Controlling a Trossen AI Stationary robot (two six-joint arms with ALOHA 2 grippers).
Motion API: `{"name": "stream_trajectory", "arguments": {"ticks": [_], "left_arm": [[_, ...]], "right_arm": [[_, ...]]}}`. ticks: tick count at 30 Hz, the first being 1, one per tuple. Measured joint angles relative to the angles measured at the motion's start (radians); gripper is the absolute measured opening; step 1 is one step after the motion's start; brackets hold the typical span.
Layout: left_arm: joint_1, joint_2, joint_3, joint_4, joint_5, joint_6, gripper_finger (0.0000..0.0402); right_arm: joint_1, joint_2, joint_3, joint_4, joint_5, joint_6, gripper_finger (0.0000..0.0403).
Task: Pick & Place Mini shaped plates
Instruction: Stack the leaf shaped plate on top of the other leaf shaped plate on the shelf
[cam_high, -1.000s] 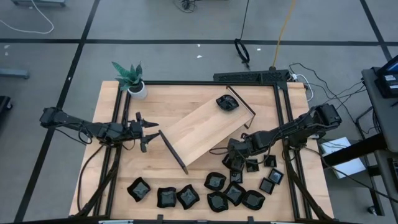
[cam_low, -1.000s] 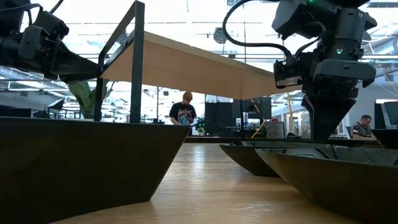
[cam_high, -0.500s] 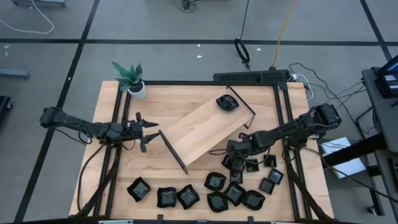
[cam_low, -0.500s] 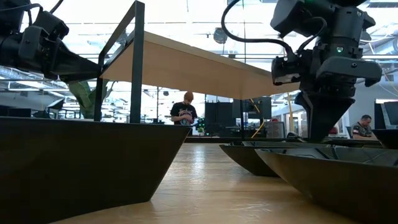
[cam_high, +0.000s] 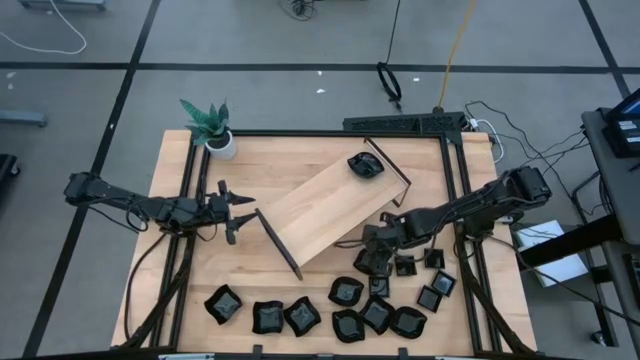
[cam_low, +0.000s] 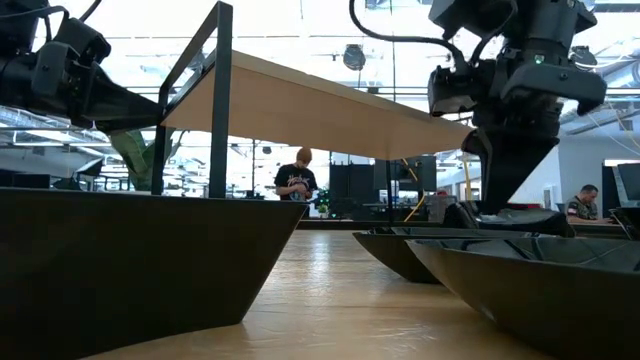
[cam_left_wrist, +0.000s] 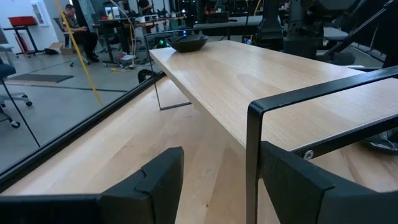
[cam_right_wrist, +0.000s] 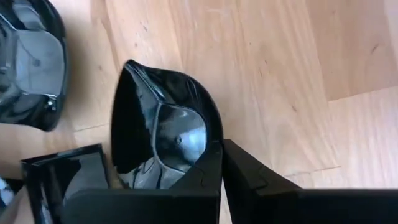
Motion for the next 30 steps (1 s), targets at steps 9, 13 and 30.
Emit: {"name": "stream_trajectory", "arguments": {"ticks": [9, 13, 30], "left_arm": [[0.0, 0.0, 0.0, 0.0, -0.001, 0.0, 0.0209], [0.0, 0.0, 0.0, 0.0, -0.001, 0.001, 0.0209], [0.0, 0.0, 0.0, 0.004, 0.0, 0.005, 0.0209]], "right_arm": [[0.002, -0.133, 0.0, -0.014, 0.001, -0.014, 0.0001], [0.002, -0.205, 0.0, -0.018, -0.011, -0.035, 0.0001], [-0.063, -0.474, 0.007, 0.04, -0.059, -0.212, 0.0]]}}
